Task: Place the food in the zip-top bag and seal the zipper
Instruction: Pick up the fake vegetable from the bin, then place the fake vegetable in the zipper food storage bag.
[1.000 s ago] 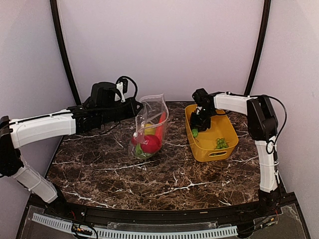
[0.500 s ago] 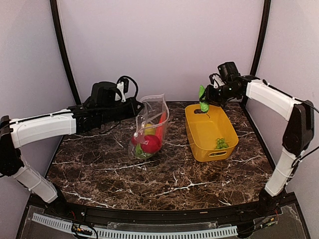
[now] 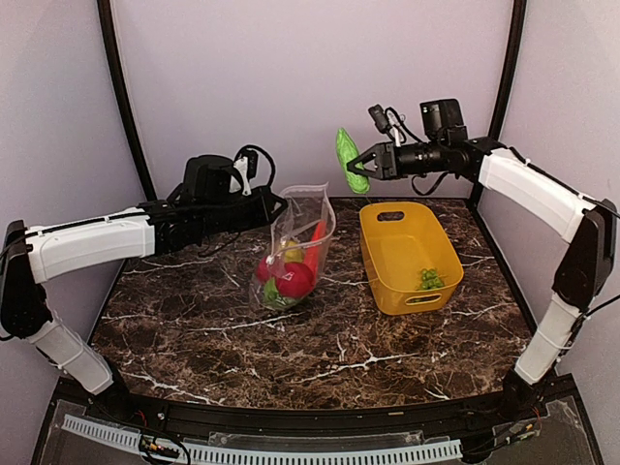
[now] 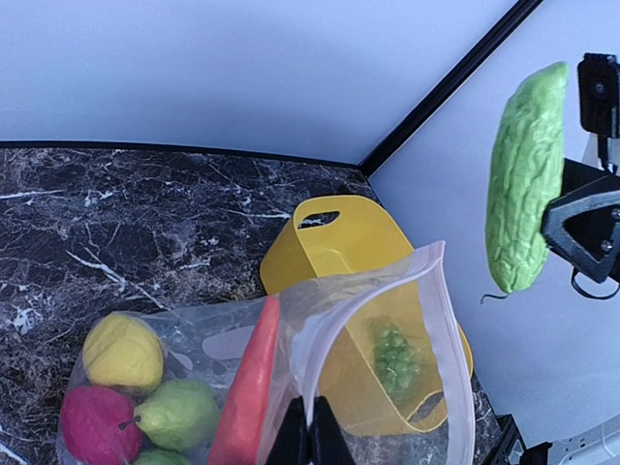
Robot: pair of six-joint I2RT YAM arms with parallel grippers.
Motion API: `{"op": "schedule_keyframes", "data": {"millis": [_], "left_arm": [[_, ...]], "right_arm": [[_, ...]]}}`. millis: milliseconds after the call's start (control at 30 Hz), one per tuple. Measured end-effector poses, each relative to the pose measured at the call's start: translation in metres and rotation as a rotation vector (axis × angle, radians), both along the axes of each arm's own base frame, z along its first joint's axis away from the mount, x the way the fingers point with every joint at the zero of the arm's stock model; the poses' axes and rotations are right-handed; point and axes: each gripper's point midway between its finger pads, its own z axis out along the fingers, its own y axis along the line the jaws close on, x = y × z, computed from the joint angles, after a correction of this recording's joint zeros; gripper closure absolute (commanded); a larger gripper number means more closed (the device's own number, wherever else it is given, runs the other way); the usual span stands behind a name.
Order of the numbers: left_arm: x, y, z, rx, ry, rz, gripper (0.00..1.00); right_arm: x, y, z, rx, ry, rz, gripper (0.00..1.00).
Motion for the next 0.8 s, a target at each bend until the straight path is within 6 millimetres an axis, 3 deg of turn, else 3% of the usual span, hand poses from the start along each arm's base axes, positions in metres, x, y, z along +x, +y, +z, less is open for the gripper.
{"op": "schedule_keyframes", "data": {"millis": [100,233,533,800], "left_arm": [[0.000,-0.001,0.003,-0.009,0.003,-0.003,0.99],[0.000,-0.002,0.006,-0.017,0.001,-0.003,0.99],[-0.001,-0.001,0.003,-0.013,0.012,-0.004,0.99],[-0.001,-0.001,0.004,-0.025,0.019,0.000,0.99]], "right_arm": [[-0.016,0.024,0.034,0.066,-0.079,0.090,1.00],[-0.031,0.050,0.059,0.133,-0.139,0.178,1.00],[-0.039,0.088,0.039,0.182,-0.074,0.290,1.00],[-0.034,0.094,0.026,0.190,-0.081,0.282,0.96]]}}
